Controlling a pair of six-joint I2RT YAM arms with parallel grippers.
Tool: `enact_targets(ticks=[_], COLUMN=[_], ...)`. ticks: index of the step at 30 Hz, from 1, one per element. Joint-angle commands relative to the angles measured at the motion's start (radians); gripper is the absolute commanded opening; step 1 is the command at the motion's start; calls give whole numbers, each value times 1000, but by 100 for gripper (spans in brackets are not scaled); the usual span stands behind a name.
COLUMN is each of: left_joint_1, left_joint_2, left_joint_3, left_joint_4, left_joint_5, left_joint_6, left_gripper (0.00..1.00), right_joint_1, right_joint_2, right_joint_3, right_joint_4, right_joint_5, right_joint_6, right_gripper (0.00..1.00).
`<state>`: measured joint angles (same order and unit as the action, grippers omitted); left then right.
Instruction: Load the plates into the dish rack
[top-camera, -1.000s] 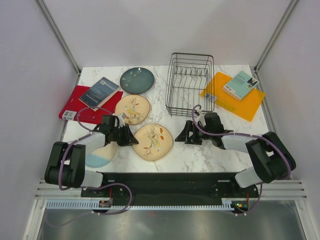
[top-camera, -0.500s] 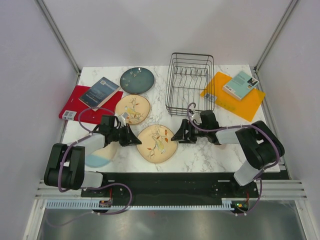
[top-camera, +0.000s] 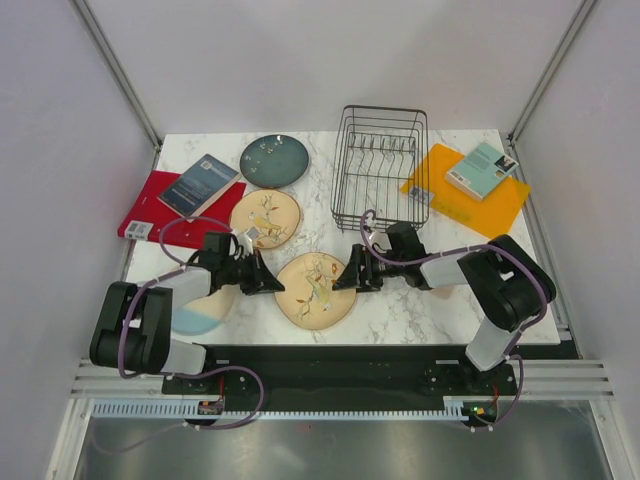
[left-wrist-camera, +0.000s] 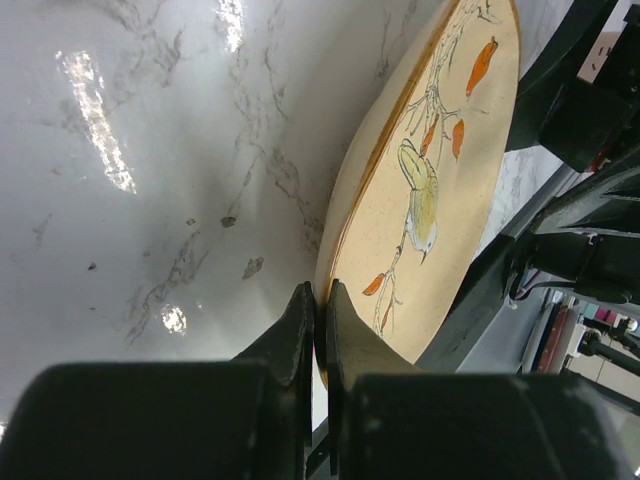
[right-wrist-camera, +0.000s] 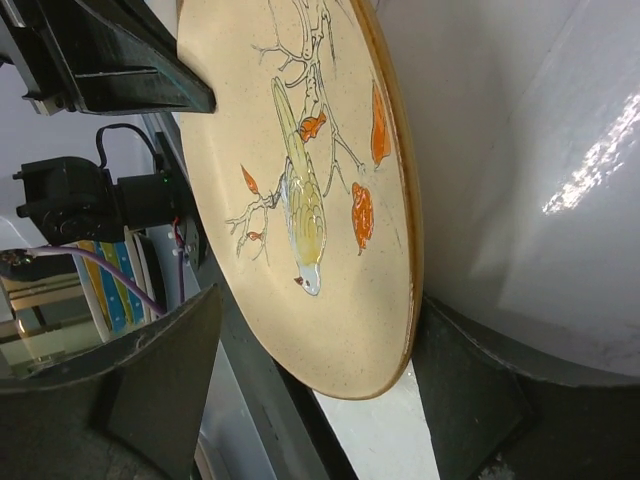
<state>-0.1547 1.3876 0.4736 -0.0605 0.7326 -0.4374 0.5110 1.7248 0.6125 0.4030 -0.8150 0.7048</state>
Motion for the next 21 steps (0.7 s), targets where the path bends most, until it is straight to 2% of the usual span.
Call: enact_targets(ticks=[1,4,6,8,18,21], left_joint_1=[-16,-16,-16,-16,-22,-22], left_joint_2=[42,74,79,96,182,186], left_joint_3=[19,31,37,42,79,92], left_joint_4=[54,54,54,54,88,88], left_joint_5=[85,87,79,76,110,120], left_joint_6=[-18,-11,-6,-3,5,6], left_gripper=[2,2,2,2,2,2], right_joint_1=[20,21,20,21,54,63], right_joint_2=[48,61,59,58,131,133], right_joint_3=[32,39,41,43,133,148], right_joint_4=[-6,31,33,34,4,-36], right_joint_5=[-1,-4,-1,0,16,33], right_joint_6=[-5,16,21,15,-8,-30], right_gripper=[79,72,62,58,47,48])
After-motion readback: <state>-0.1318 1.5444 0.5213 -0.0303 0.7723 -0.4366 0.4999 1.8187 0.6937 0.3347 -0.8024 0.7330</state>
